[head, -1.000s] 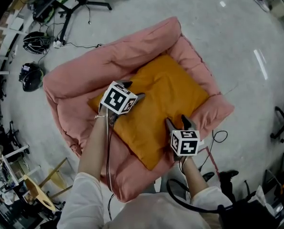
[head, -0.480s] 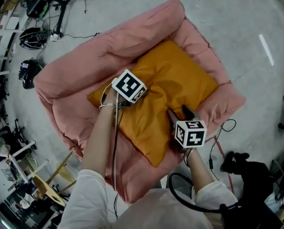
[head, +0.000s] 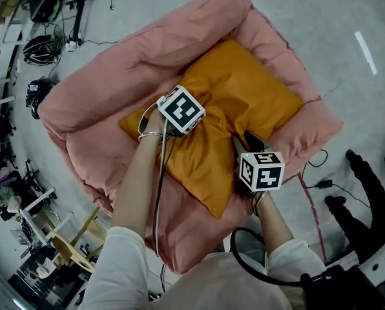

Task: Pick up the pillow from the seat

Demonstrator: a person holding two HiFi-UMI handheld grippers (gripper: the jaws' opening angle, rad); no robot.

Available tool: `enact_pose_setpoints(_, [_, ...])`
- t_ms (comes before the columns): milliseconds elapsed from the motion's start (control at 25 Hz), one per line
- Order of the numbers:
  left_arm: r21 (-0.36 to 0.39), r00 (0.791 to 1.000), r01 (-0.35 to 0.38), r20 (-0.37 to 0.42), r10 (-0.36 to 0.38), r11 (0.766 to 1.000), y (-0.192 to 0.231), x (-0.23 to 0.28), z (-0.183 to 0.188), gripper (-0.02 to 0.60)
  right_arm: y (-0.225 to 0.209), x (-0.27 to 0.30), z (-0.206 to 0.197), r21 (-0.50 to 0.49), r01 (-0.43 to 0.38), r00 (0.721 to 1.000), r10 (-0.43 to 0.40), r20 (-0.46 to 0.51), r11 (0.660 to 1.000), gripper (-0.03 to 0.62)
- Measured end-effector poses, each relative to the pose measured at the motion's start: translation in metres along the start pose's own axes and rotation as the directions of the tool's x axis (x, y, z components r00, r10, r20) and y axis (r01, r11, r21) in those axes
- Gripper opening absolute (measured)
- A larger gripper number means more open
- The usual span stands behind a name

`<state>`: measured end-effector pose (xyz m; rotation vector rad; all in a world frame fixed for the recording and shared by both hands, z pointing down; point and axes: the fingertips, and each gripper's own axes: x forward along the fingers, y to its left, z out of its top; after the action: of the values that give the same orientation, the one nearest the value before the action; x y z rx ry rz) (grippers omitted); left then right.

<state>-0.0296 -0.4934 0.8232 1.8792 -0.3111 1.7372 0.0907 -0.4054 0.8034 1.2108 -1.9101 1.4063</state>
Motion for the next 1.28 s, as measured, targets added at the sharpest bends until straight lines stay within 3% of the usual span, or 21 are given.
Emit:
enact_pose_setpoints(200, [0.004,0.998,0.032,0.054,-0.032,0.999,-0.010,-0.012,0.000,0.037,0.001,0.000,-0.001,0.017,-0.013,1.000,0.013,0.013,1.000,0.063])
enact_pose_setpoints(280, [-0.004,0.997,0.026,0.070,-0.026,1.000,-0.015,-0.017,-0.002,0.028,0.002,-0.004,-0.003,0.018,-0.022,1.000,0.022,0.010,1.000,0.043])
enact_pose_setpoints(440, [-0.046,0.988,-0.047,0.143,0.054,0.998,-0.017,-0.035,0.004,0.025,0.001,-0.015,0.004,0.053,-0.048,0.998,0.045,0.048,0.997,0.037])
enact_pose_setpoints(600, [-0.104,0.961,-0.024,0.270,0.051,0.994,-0.029,-0.076,0.013,0.023,0.010,-0.045,0.017,0.022,-0.033,0.994,0.031,0.108,0.999,0.035])
enact_pose_setpoints(880, [-0.158,0.916,-0.047,0.387,0.106,0.986,-0.038,-0.138,0.035,0.025,0.023,-0.105,0.073,-0.033,-0.011,0.963,0.019,0.269,0.999,0.034])
enact_pose_setpoints(1040, [-0.179,0.887,-0.037,0.448,0.115,0.983,-0.057,-0.168,0.042,0.025,0.026,-0.144,0.092,-0.112,0.008,0.956,0.025,0.292,0.994,0.035])
enact_pose_setpoints(1280, [-0.213,0.818,0.010,0.564,0.115,0.977,-0.089,-0.209,0.038,0.025,0.041,-0.193,0.101,-0.250,0.078,0.942,0.011,0.335,0.965,0.035])
